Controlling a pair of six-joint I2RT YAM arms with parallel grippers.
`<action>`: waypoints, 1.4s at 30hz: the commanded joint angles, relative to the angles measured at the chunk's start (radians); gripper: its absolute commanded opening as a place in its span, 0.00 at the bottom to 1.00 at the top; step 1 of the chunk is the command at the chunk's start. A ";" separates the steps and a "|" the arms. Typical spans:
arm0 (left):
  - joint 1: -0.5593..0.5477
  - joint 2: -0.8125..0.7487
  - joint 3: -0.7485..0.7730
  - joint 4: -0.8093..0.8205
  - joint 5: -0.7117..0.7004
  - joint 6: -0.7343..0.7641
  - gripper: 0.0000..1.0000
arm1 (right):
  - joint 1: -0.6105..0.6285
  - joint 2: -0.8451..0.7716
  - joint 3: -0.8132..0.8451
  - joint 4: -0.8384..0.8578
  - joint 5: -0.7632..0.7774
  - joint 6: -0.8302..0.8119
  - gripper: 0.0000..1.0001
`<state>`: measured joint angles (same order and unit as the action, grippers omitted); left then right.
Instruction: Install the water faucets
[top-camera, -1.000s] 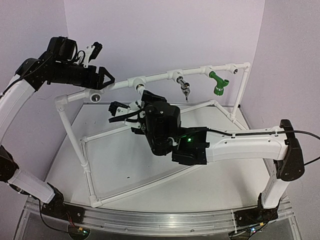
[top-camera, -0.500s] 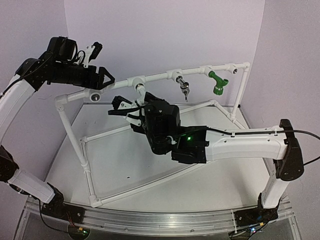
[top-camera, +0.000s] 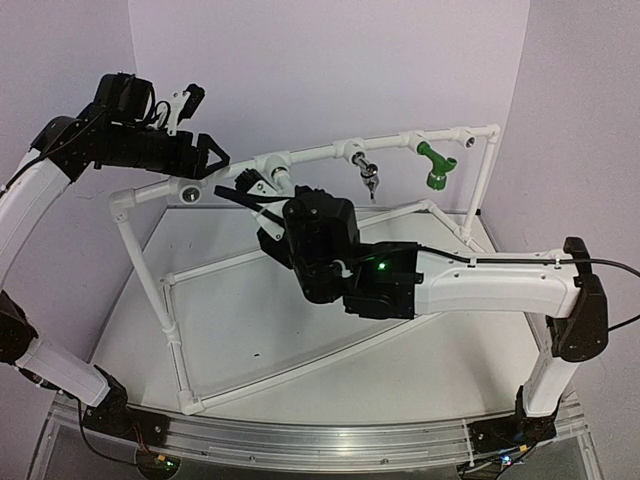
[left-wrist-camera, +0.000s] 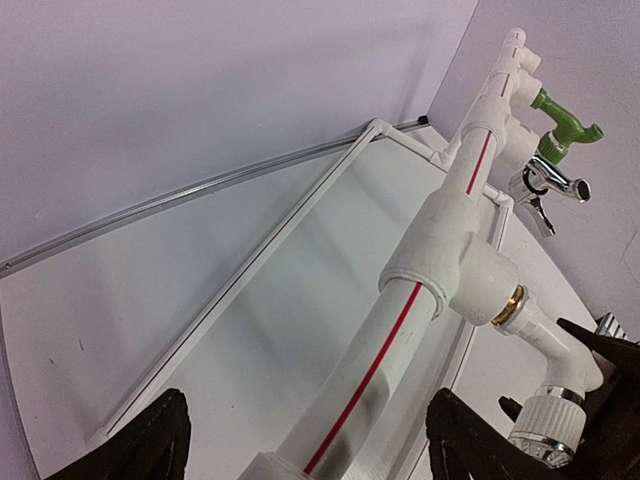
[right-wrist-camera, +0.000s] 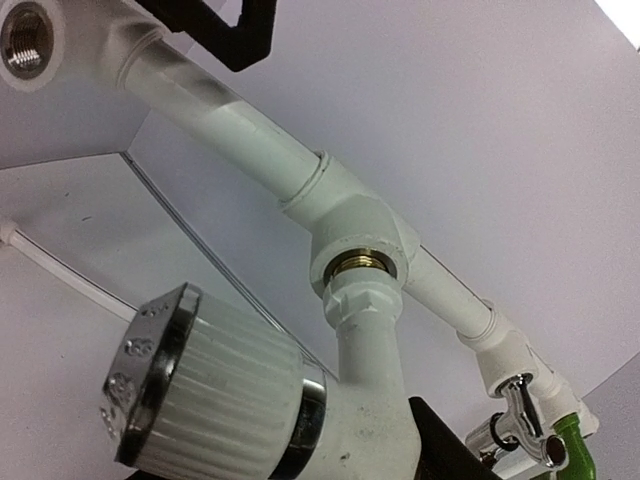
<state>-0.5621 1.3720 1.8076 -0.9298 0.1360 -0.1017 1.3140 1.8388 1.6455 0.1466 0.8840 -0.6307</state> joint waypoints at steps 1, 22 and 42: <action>0.002 -0.005 0.006 0.045 0.000 0.016 0.81 | 0.004 -0.032 0.076 0.006 -0.027 0.192 0.55; 0.002 -0.018 -0.016 0.056 -0.008 0.015 0.81 | -0.001 -0.027 0.056 -0.029 -0.064 0.346 0.68; 0.002 -0.028 -0.044 0.076 -0.017 0.020 0.81 | -0.001 0.034 0.115 0.074 0.062 0.303 0.48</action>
<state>-0.5621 1.3697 1.7654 -0.8921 0.1290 -0.0997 1.3132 1.8824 1.6957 0.1164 0.9317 -0.4141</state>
